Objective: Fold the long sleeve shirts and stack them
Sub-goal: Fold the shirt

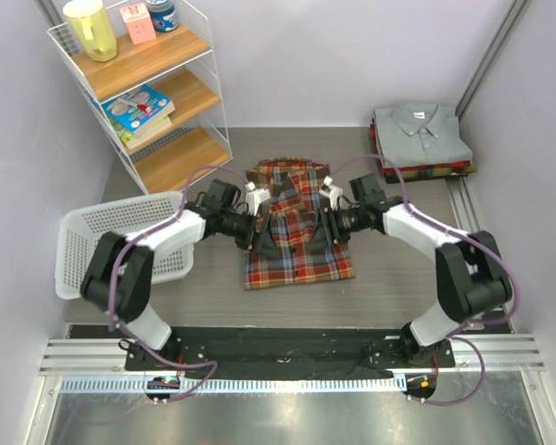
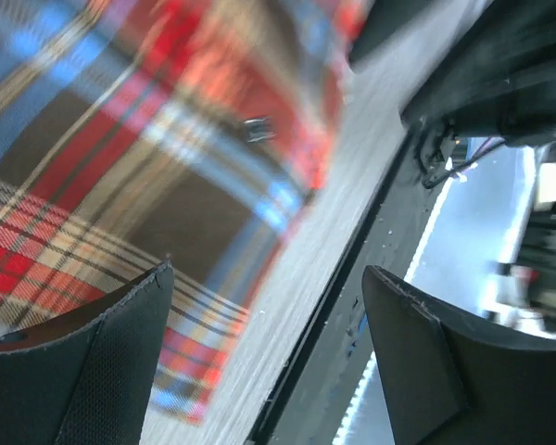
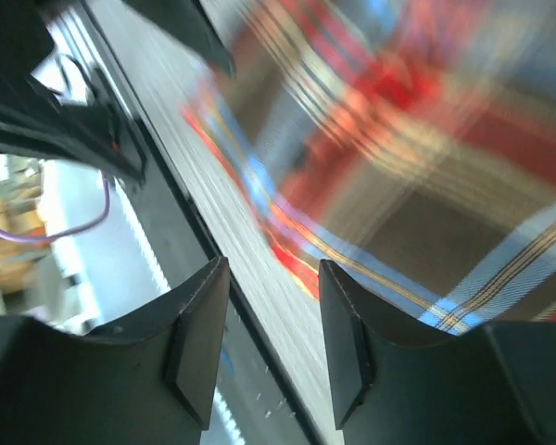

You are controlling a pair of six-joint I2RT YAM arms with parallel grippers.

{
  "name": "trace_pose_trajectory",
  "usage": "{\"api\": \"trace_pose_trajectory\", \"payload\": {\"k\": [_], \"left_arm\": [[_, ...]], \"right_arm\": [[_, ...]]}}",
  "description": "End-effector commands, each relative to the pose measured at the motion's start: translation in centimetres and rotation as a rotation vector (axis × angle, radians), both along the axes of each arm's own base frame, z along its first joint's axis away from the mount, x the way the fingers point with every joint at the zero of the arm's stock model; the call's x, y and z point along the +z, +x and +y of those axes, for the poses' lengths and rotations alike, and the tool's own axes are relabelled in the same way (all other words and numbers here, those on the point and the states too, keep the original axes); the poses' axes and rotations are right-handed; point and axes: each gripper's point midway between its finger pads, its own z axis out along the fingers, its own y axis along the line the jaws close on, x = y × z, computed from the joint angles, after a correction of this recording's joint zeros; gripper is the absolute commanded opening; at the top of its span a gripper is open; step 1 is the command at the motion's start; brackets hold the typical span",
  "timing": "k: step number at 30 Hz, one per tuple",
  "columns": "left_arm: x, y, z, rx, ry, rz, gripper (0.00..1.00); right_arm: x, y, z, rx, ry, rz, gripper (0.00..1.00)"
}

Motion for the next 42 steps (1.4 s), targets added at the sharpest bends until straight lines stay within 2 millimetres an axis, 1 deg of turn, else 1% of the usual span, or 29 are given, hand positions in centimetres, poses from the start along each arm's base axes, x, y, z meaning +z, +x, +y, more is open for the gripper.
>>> {"api": "trace_pose_trajectory", "payload": {"k": [1, 3, 4, 6, 7, 9, 11, 13, 14, 15, 16, 17, 18, 19, 20, 22, 23, 24, 25, 26, 28, 29, 30, 31, 33, 34, 37, 40, 42], "left_arm": [[-3.1, 2.5, -0.9, 0.032, -0.005, 0.143, 0.80], [-4.5, 4.1, -0.7, 0.043, 0.027, 0.178, 0.79], [-5.5, 6.3, -0.6, 0.054, 0.036, 0.163, 0.78], [-6.8, 8.6, 0.1, 0.087, 0.090, 0.146, 0.78], [-7.2, 10.6, 0.4, 0.107, 0.090, 0.138, 0.78], [-7.4, 12.0, 0.9, 0.122, 0.100, 0.127, 0.77], [-6.4, 12.9, 1.3, 0.110, 0.087, 0.078, 0.77], [-4.5, 12.2, 1.0, 0.076, 0.033, 0.069, 0.78], [-2.2, 10.7, 0.5, 0.049, -0.034, 0.075, 0.79], [-1.0, 9.9, 0.2, 0.046, -0.069, 0.076, 0.80], [0.3, 9.6, -0.2, 0.038, -0.112, 0.041, 0.82], [2.1, 7.7, -0.5, 0.038, -0.135, 0.046, 0.85], [3.1, 6.7, -1.0, 0.019, -0.163, 0.044, 0.89], [3.9, 6.5, -1.5, 0.012, -0.189, 0.017, 0.91], [4.3, 4.6, -2.2, 0.010, -0.197, 0.066, 0.94], [4.4, 3.3, -3.1, 0.006, -0.221, 0.108, 0.99], [4.6, 2.9, -4.2, -0.015, -0.251, 0.091, 1.00], [3.8, 2.3, -4.5, 0.008, -0.256, 0.162, 1.00], [3.5, 2.2, -4.9, 0.011, -0.263, 0.180, 1.00], [3.7, 2.9, -5.4, 0.010, -0.299, 0.143, 1.00], [1.5, 3.0, -5.6, 0.057, -0.299, 0.262, 1.00], [0.4, 3.3, -5.7, 0.073, -0.291, 0.284, 1.00], [-0.4, 4.1, -5.4, 0.094, -0.299, 0.278, 1.00], [-2.9, 3.9, -5.1, 0.138, -0.279, 0.372, 1.00], [-5.3, 4.3, -4.4, 0.195, -0.258, 0.422, 1.00], [-7.8, 4.1, -3.2, 0.243, -0.225, 0.470, 1.00], [-10.8, 3.9, -1.4, 0.293, -0.166, 0.504, 1.00], [-10.7, 3.7, -1.0, 0.286, -0.180, 0.499, 1.00], [-8.9, 3.0, -1.2, 0.243, -0.214, 0.487, 1.00]], "right_arm": [[-4.0, -0.2, 0.0, -0.023, -0.004, 0.111, 0.47], [-6.2, 1.3, -0.3, -0.045, -0.028, 0.134, 0.45], [-7.1, 2.0, -0.6, -0.061, -0.043, 0.141, 0.43], [-8.9, 4.4, -1.7, -0.111, -0.060, 0.161, 0.42], [-9.2, 5.2, -2.2, -0.127, -0.068, 0.155, 0.41], [-9.1, 7.2, -3.1, -0.165, -0.067, 0.141, 0.41], [-8.2, 7.3, -3.1, -0.154, -0.052, 0.139, 0.42], [-6.1, 6.9, -2.7, -0.136, -0.016, 0.123, 0.42], [-5.1, 6.2, -2.3, -0.130, 0.024, 0.151, 0.43], [-4.1, 5.8, -2.1, -0.130, 0.045, 0.149, 0.45], [-2.1, 5.8, -1.9, -0.136, 0.083, 0.117, 0.47], [-0.4, 5.4, -1.4, -0.154, 0.133, 0.147, 0.49], [-0.2, 4.2, -1.0, -0.167, 0.152, 0.182, 0.54], [2.1, 4.5, -0.5, -0.170, 0.200, 0.089, 0.59], [1.9, 3.3, -0.1, -0.202, 0.214, 0.152, 0.64], [2.9, 2.6, 1.5, -0.176, 0.258, 0.105, 0.76], [2.5, 1.9, 2.0, -0.171, 0.266, 0.130, 0.80], [2.3, 1.7, 2.4, -0.176, 0.276, 0.159, 0.89], [2.4, 1.8, 3.1, -0.165, 0.293, 0.147, 0.91], [1.3, 1.7, 3.3, -0.168, 0.292, 0.182, 0.91], [1.0, 2.1, 3.7, -0.173, 0.323, 0.220, 0.92], [-0.9, 2.0, 3.8, -0.184, 0.309, 0.277, 0.92], [-1.7, 2.1, 3.7, -0.185, 0.307, 0.291, 0.92], [-2.9, 2.1, 3.6, -0.187, 0.297, 0.312, 0.92], [-6.3, 1.4, 2.9, -0.216, 0.252, 0.408, 0.92], [-7.5, 1.3, 2.2, -0.228, 0.230, 0.417, 0.92], [-11.4, 0.0, -0.4, -0.257, 0.142, 0.495, 0.92], [-12.8, -0.1, -2.3, -0.276, 0.102, 0.538, 0.92], [-11.5, -0.1, -2.3, -0.251, 0.119, 0.531, 0.92]]}}
